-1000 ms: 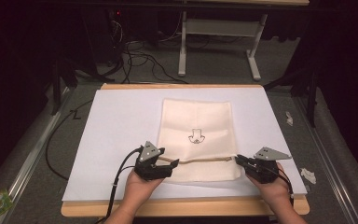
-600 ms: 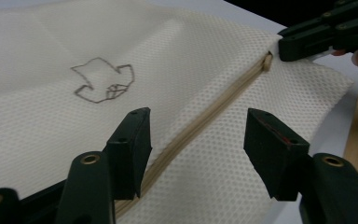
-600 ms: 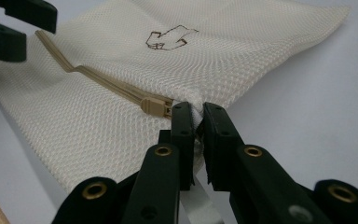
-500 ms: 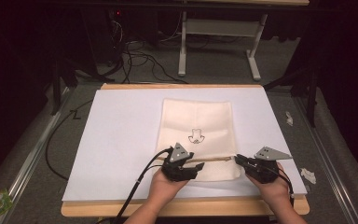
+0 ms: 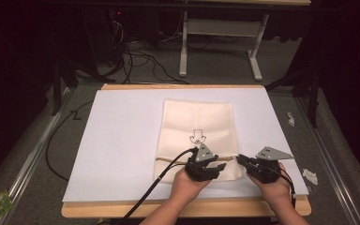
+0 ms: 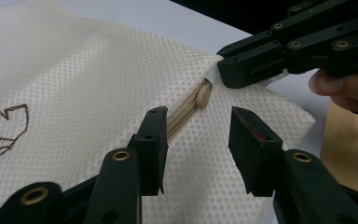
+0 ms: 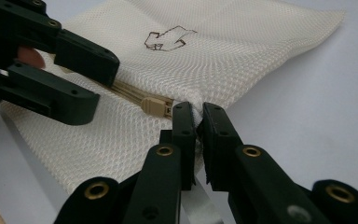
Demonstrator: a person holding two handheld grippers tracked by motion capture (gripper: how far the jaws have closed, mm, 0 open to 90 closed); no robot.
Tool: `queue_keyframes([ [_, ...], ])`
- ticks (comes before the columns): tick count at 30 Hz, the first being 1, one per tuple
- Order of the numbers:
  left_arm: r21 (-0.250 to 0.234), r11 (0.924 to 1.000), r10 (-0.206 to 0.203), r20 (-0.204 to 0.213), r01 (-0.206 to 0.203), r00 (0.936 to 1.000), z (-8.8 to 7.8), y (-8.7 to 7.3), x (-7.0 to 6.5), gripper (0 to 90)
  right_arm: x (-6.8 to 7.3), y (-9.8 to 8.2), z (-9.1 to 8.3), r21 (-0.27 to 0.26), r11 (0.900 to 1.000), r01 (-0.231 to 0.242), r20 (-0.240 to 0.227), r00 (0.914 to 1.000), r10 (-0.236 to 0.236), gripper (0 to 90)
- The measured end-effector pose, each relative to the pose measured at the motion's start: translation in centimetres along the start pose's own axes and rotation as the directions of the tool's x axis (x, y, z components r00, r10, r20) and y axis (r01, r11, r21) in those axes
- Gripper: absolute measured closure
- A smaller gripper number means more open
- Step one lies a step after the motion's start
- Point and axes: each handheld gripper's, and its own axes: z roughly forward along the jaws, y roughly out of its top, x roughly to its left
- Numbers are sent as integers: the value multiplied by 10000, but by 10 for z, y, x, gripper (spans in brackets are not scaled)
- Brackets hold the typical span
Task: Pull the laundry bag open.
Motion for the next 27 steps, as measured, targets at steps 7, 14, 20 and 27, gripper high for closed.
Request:
queue_keyframes([
  [7,182,9998,-2,22,1,10000,13,3,-3,643,1,1,-1,-101,9999,10,-25,10000,-11,853],
  [14,116,9998,178,-253,-175,9995,19,6,-8,719,1,1,-1,-181,9998,-20,-27,10000,20,853],
  [20,29,9999,166,-431,-165,9989,21,7,-10,760,1,1,-2,-269,9996,-33,-39,10000,32,852],
  [27,-18,9997,257,-684,-259,9973,25,9,-15,826,2,2,-2,-337,9994,-64,-44,10000,62,853],
])
